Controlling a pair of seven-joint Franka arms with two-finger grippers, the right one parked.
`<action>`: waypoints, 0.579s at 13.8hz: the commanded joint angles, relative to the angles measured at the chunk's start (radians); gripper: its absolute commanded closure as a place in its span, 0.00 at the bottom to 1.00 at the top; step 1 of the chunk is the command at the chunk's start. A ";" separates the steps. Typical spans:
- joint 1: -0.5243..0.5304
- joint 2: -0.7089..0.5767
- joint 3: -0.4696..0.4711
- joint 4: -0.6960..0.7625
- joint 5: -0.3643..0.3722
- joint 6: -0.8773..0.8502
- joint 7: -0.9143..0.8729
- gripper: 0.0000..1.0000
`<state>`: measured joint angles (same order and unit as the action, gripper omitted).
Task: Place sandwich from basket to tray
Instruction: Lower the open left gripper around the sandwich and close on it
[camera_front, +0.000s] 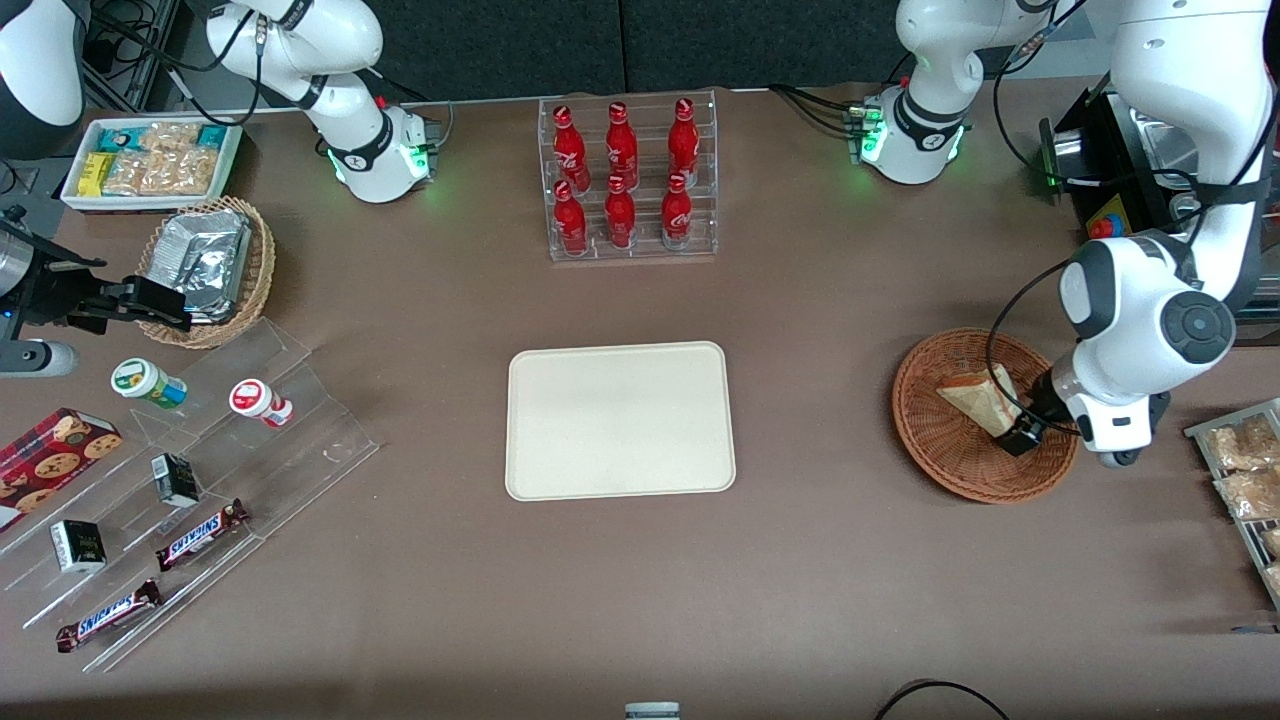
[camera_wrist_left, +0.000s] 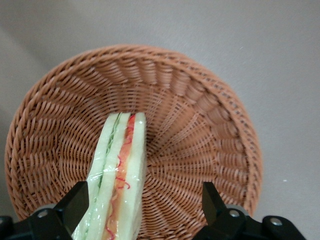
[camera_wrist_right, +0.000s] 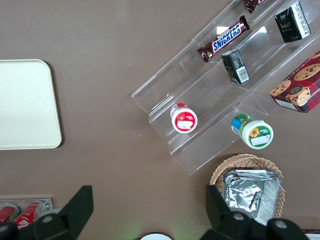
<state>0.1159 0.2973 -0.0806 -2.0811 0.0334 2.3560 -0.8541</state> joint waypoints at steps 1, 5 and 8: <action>0.004 -0.035 -0.007 -0.051 0.016 0.022 -0.048 0.00; 0.004 -0.064 -0.008 -0.112 0.017 0.046 -0.054 0.00; 0.002 -0.090 -0.010 -0.145 0.017 0.042 -0.054 0.00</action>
<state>0.1159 0.2616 -0.0827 -2.1728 0.0335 2.3817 -0.8803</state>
